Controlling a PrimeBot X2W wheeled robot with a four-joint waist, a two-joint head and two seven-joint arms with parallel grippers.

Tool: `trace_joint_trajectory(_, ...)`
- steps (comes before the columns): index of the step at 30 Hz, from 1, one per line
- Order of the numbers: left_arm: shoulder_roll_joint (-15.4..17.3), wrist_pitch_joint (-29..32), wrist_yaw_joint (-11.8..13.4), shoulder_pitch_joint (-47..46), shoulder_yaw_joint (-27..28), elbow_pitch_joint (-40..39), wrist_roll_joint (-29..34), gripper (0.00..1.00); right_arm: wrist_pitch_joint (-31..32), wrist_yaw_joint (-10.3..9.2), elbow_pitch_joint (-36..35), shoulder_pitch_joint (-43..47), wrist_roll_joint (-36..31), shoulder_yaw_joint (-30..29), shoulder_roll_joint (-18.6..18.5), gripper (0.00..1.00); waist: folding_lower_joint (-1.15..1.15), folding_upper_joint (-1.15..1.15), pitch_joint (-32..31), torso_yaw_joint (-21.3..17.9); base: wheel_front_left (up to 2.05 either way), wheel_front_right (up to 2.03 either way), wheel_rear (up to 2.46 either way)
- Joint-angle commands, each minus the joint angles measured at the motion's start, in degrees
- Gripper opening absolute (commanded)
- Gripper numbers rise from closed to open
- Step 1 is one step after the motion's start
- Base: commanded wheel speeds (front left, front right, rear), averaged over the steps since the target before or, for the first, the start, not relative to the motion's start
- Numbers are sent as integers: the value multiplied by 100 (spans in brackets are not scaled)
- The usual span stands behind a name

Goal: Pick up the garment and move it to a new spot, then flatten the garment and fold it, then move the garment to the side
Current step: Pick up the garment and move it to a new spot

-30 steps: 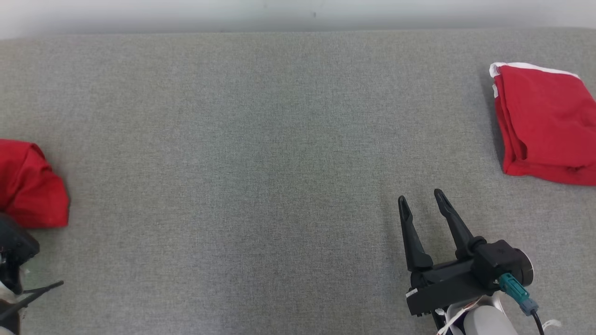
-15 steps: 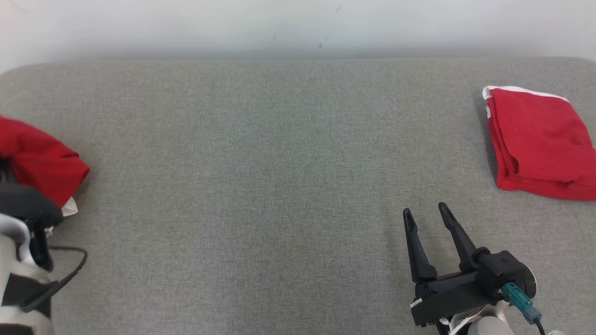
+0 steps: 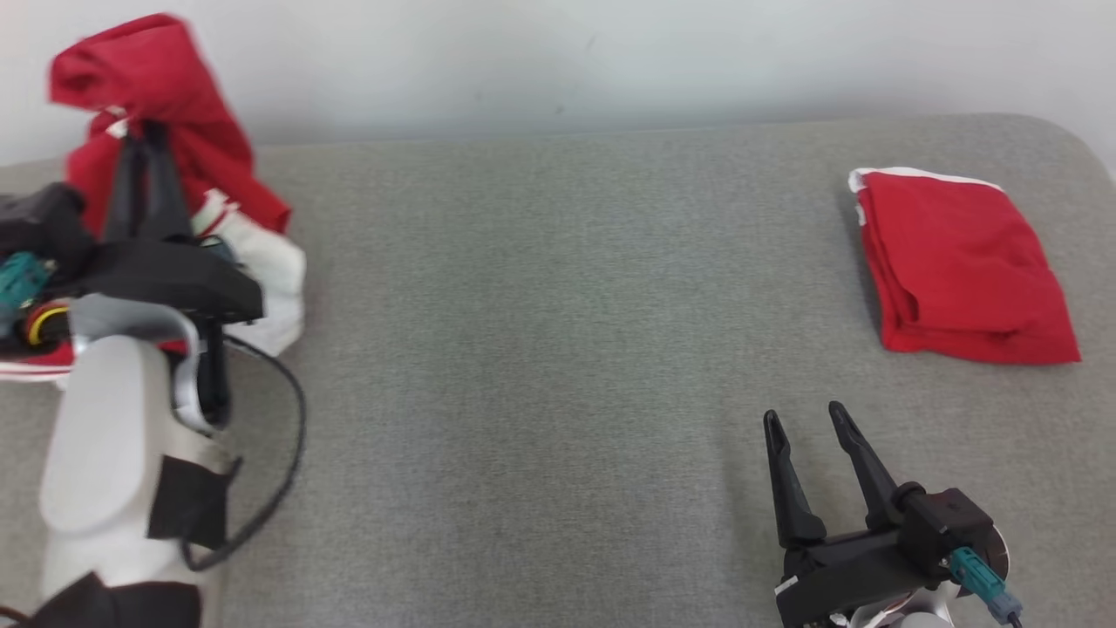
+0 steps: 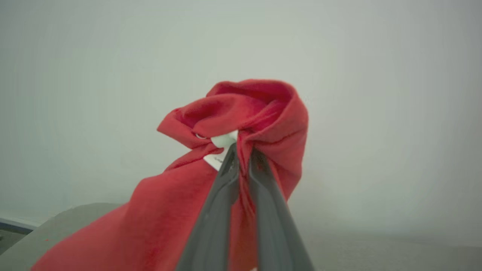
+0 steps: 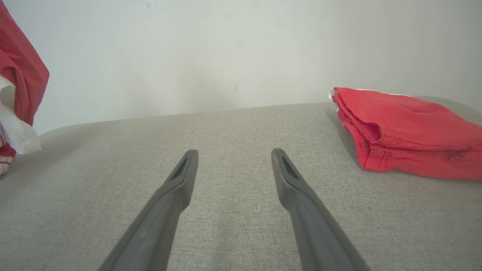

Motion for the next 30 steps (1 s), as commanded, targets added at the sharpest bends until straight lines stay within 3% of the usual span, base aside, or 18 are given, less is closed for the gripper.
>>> trace_joint_trajectory(1,-131,154,29,172,-121,-429,3,0,-25,-15,-2,5,56,8,2,100,1,0,-11,-159,0,0,0)
trace_joint_trajectory(5,-355,497,34,367,-484,-1181,-27,0,-25,-15,22,-17,125,-9,1,100,1,0,-2,-347,0,0,0)
trace_joint_trajectory(18,-489,1114,286,543,-1870,-2757,-515,0,-25,-15,121,82,234,-49,2,100,1,0,15,-803,0,0,0)
trace_joint_trajectory(24,-485,1132,601,814,-2500,-2924,-932,0,-25,-15,164,115,239,-71,2,100,1,0,16,-880,0,0,0)
trace_joint_trajectory(30,-453,973,697,1504,-2647,-2420,-1072,0,-25,-15,220,113,209,-76,0,100,1,0,14,-885,0,0,0)
